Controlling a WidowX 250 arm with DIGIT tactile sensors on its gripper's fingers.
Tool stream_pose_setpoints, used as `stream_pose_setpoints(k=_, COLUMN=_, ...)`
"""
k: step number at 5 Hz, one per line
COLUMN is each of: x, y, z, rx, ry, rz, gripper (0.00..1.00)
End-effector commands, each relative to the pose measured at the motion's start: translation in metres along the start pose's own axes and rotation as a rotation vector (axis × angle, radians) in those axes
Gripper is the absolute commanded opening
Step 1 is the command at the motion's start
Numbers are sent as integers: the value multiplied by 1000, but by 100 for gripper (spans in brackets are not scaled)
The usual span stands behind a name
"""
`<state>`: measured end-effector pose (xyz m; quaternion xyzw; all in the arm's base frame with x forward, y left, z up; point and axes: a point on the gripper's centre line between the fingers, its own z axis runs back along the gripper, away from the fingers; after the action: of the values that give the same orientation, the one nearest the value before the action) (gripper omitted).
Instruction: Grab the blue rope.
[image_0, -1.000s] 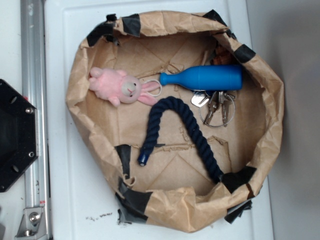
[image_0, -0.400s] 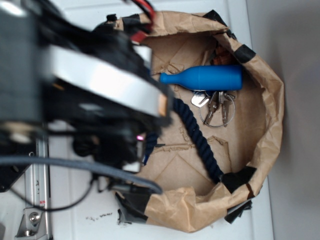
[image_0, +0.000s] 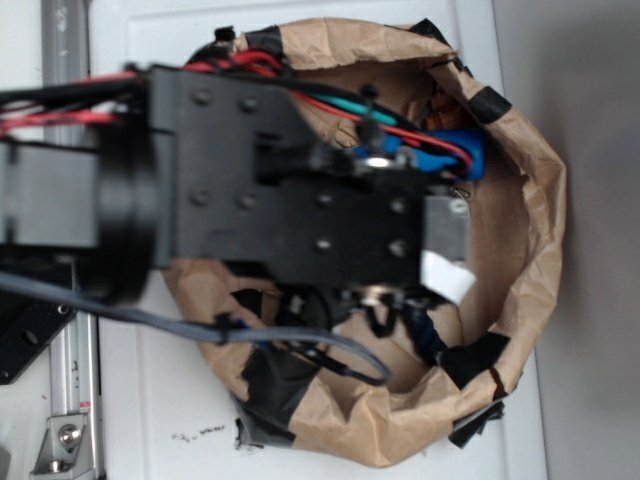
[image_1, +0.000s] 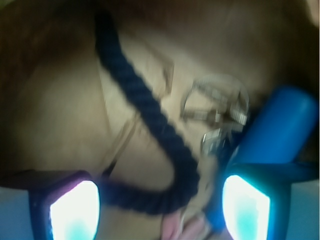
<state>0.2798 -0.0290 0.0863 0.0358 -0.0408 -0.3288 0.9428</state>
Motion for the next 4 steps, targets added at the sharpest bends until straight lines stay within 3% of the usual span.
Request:
stream_pose_setpoints(k=1, x=31, y=2, z=-20, rx=-29, ry=12, rz=-76, gripper=100)
stream_pose_setpoints(k=3, x=54, y=-43, z=-46, rx=-55, ry=53, rz=-200, gripper=100)
stream_pose_setpoints(k=4, x=61, y=-58, z=-60, rx=-12, ry=101, rz=-221, gripper=100)
